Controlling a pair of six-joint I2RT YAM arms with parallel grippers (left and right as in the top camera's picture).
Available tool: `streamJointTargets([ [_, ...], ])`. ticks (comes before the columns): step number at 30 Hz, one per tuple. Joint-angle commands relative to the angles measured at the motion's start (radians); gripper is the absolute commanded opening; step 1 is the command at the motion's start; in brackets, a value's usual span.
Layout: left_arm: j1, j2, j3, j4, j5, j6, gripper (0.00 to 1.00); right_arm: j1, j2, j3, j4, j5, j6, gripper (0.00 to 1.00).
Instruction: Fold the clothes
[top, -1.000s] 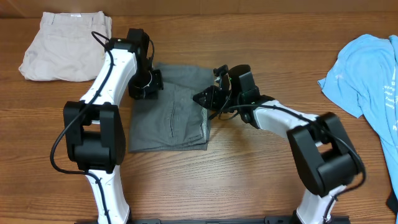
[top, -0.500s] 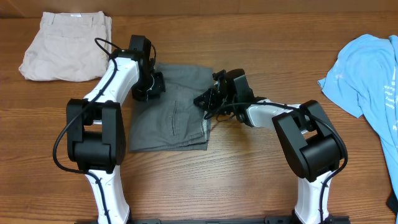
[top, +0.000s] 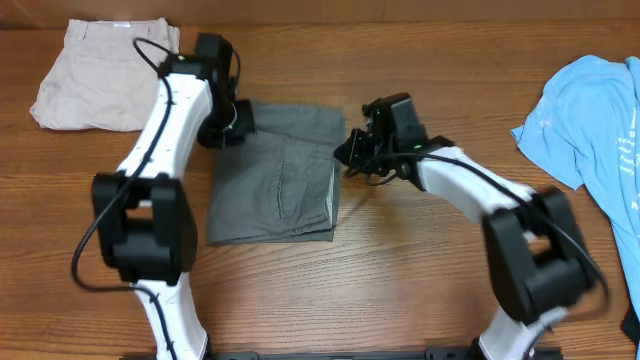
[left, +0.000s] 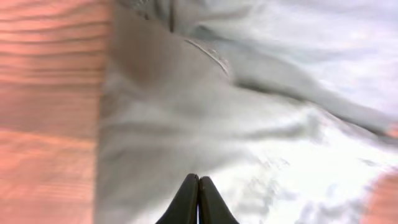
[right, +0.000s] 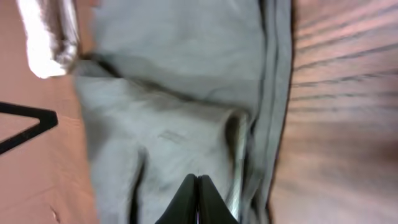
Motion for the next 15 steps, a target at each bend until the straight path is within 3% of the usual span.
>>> streamJointTargets([
  [1,0.005,-0.133,0.056,-0.081,-0.013,0.006,0.04,-0.006,-0.169,0.044,-0.094,0.038,-0.034,0.08],
  [8,0.004,-0.156,0.038,-0.302,-0.005,-0.011,0.04,0.041,-0.196,0.041,-0.193,-0.178,-0.033,0.09],
  [15,0.004,-0.155,-0.107,-0.324,-0.006,-0.011,0.04,0.145,-0.124,0.041,-0.245,-0.188,-0.011,0.08],
])
